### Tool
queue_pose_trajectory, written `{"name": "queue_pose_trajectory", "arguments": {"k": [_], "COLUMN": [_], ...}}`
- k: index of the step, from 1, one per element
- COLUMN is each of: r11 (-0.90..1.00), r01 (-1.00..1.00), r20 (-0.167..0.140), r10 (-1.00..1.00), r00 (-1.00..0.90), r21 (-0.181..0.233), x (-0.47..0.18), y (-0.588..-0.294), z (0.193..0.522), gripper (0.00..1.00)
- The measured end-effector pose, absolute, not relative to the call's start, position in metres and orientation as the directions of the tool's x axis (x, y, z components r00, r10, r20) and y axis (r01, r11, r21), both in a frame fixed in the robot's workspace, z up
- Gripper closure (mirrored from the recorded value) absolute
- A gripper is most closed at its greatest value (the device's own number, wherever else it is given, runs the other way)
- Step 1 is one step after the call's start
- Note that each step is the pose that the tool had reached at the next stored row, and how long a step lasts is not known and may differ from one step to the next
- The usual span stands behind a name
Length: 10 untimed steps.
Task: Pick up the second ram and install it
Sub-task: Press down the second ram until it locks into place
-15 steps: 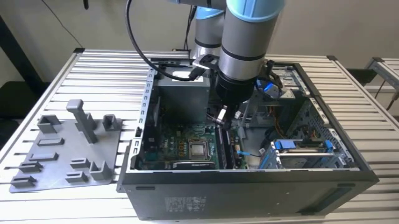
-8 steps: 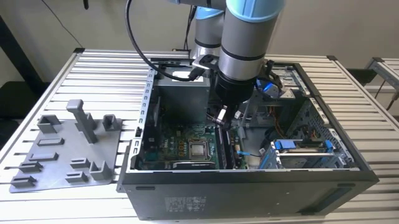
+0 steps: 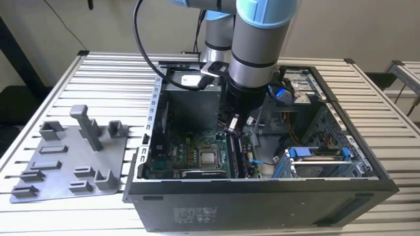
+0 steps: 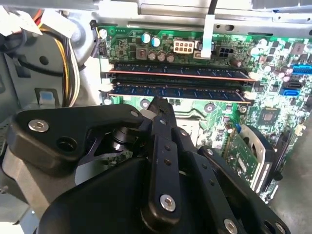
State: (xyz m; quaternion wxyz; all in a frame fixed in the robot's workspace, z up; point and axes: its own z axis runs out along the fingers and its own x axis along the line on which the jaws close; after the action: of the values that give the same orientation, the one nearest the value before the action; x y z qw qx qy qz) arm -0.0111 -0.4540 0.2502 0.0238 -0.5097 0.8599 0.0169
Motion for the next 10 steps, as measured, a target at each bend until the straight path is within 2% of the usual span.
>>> {"name": "queue_pose_trajectory", "arguments": {"k": [10], "r11": [0.336], "r01": [-0.942], "r20": [-0.058], "r10": [-0.940], "r00": [-0.335], "r21": [0.005], "x": [-0.0114], "y": [-0.4541], "z": [0.2448], "gripper": [0.89]}}
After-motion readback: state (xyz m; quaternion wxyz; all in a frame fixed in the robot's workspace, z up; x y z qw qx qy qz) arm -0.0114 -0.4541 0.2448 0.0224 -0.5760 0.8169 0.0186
